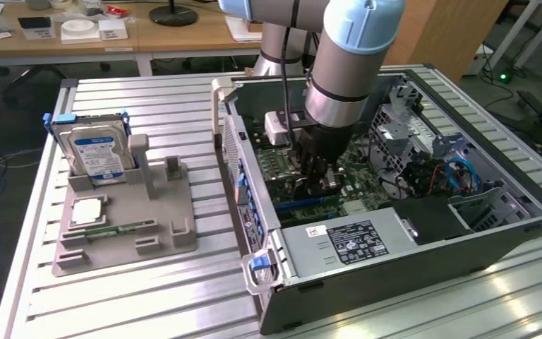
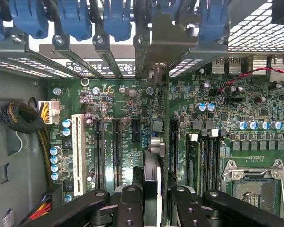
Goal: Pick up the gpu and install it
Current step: 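Insert the gpu into the slot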
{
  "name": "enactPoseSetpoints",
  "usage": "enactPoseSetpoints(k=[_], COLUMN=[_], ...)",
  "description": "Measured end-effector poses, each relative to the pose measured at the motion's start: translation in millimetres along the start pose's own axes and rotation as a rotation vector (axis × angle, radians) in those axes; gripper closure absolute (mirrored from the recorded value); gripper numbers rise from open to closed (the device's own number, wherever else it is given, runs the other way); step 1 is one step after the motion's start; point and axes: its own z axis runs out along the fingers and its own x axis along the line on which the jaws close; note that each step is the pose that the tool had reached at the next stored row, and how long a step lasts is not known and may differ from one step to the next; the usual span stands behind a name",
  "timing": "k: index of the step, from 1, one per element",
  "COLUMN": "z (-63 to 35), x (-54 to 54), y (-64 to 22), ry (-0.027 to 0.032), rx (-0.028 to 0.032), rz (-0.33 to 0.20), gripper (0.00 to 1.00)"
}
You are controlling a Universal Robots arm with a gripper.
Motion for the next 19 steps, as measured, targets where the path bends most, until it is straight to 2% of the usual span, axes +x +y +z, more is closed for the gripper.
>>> enactPoseSetpoints(k=[19], z=[3.4], x=[-1.9], y=[0.1], ry=[0.0002], rx=[-0.0001], rz=[-0.001], gripper=[0.73])
